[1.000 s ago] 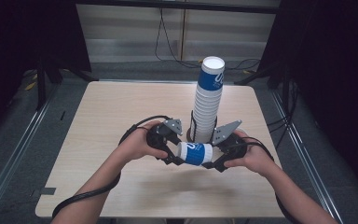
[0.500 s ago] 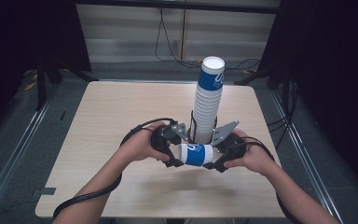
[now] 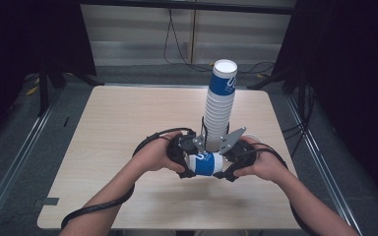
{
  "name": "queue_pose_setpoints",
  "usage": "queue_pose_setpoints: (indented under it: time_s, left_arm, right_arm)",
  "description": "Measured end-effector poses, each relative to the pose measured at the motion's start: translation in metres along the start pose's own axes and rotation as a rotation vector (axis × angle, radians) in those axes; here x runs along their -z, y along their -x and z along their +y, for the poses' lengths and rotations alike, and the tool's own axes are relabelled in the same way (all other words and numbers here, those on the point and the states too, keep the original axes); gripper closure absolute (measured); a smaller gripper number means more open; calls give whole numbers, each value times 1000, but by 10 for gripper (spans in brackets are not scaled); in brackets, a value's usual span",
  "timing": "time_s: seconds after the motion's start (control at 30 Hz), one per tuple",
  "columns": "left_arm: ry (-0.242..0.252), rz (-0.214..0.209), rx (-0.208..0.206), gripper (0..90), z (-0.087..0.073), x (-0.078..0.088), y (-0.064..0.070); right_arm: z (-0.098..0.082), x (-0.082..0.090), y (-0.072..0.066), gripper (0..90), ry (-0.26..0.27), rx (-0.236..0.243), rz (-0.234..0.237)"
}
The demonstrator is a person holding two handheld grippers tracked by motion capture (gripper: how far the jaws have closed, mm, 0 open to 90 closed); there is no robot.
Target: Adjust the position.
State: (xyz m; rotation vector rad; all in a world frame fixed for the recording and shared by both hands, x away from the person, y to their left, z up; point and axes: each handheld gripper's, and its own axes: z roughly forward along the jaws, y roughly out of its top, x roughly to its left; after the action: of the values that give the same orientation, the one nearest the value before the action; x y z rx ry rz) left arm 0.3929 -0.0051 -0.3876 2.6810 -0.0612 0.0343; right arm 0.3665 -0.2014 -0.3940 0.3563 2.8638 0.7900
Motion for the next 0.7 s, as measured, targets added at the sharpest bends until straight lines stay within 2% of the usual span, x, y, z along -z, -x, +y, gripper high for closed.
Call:
queue_pose_setpoints:
  time_s: [0.03, 0.17, 0.23, 0.33, 0.5, 0.63, 0.7]
  left_arm:
    - [-1, -6, 0, 236, 1, -1, 0]
    - [-33, -13, -10, 294, 2, -3, 0]
    - [-34, -20, 7, 300, 1, -5, 0]
    - [-54, -32, 11, 303, 1, -8, 1]
    - [-83, -41, 36, 308, -2, -12, 2]
    - [-75, -56, 42, 310, -6, -13, 2]
    - [-49, -61, 43, 309, -8, -11, 2]
  right_arm:
    - [1, 0, 0, 235, -2, -8, -1]
    - [3, -1, -1, 233, -12, 8, 0]
    - [4, 0, -1, 233, -12, 15, -1]
    - [7, 0, -1, 233, -26, 42, -3]
    - [11, -1, -4, 230, -32, 49, -2]
    - [13, -2, -3, 213, -7, 70, 15]
    - [12, -2, -4, 196, -6, 54, 18]
